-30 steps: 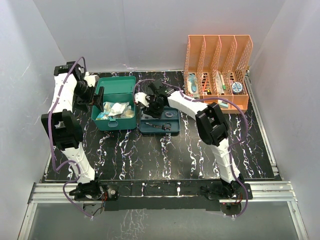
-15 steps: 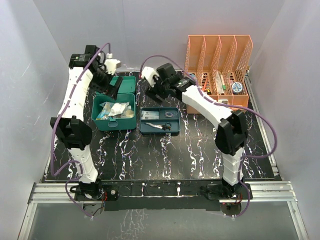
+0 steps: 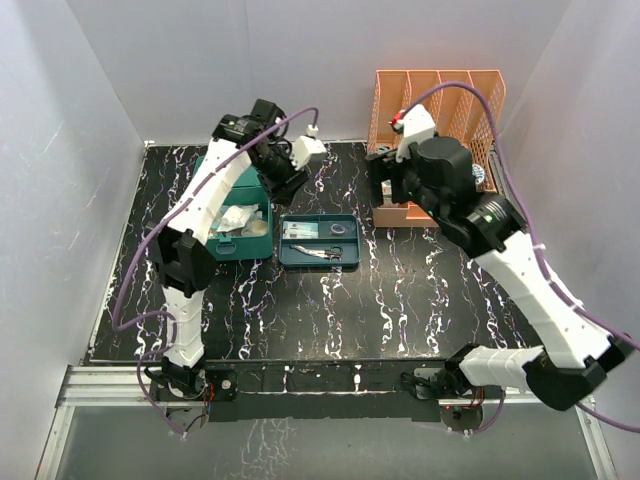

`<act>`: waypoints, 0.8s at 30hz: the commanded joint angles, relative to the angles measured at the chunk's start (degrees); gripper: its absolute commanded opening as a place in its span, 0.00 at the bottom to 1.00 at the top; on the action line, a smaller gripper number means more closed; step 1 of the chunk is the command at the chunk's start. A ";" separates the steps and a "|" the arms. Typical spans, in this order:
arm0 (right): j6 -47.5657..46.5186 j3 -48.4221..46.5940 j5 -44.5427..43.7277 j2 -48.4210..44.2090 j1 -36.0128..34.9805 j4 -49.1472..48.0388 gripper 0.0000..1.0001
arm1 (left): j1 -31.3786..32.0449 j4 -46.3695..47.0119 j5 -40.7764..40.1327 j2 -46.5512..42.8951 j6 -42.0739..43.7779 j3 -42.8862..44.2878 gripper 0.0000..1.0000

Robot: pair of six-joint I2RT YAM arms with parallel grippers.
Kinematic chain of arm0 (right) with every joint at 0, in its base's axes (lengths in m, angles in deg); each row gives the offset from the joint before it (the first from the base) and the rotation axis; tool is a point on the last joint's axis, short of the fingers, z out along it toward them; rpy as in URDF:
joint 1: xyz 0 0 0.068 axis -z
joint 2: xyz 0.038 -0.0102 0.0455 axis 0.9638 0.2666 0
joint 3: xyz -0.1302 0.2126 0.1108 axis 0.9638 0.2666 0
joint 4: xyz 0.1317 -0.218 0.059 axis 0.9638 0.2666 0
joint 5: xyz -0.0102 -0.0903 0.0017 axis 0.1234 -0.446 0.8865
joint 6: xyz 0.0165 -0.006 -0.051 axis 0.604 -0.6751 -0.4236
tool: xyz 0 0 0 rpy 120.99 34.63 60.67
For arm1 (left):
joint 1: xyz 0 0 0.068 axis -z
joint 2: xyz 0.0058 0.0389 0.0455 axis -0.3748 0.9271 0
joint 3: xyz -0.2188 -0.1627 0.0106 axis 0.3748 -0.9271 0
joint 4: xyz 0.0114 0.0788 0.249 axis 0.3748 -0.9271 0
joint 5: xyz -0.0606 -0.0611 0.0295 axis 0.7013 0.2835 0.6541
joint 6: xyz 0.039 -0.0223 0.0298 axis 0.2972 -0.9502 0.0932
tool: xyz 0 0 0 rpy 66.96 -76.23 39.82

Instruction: Organize the medicine kit

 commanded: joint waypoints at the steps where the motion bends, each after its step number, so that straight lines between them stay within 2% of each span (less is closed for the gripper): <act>1: 5.84 2.70 -4.22 -4.02 -0.21 4.04 0.81 | 3.75 2.26 4.81 1.61 4.29 -1.97 0.51; 8: 9.41 3.42 -3.27 -10.32 -0.20 7.99 0.80 | 7.58 9.68 4.27 3.84 9.58 -10.72 0.50; 18: 9.58 2.88 -3.91 -13.08 -0.22 12.91 0.78 | 10.04 14.50 0.22 10.84 11.31 -13.89 0.50; 24: 8.65 4.03 -4.12 -14.47 -0.22 13.27 0.78 | 10.37 16.75 -1.31 11.51 11.74 -17.07 0.50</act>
